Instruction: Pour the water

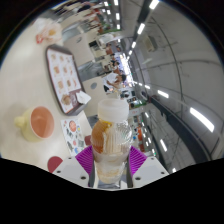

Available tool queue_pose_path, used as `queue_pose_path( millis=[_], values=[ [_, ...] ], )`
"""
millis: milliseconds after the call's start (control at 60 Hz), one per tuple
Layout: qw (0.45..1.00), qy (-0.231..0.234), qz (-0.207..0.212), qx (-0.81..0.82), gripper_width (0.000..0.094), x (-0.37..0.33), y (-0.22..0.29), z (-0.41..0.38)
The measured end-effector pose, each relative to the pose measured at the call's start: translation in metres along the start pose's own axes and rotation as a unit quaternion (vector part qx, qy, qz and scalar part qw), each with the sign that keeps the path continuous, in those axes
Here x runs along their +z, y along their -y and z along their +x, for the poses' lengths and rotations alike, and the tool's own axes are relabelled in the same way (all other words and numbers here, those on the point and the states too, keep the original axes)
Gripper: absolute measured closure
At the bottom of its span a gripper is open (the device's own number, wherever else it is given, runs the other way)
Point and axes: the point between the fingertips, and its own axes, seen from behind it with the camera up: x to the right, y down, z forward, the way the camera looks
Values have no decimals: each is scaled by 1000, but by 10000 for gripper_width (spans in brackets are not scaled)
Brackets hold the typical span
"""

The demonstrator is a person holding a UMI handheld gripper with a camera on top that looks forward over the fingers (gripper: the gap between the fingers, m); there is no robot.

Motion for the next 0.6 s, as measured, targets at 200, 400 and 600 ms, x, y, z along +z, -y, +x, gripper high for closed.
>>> queue_pose_path(
  millis=[200, 400, 600],
  values=[
    [929, 86, 20, 359, 512, 2, -21, 13],
    [844, 150, -2, 515, 513, 26, -62, -50],
    [818, 180, -22, 547, 512, 44, -86, -107]
  ],
)
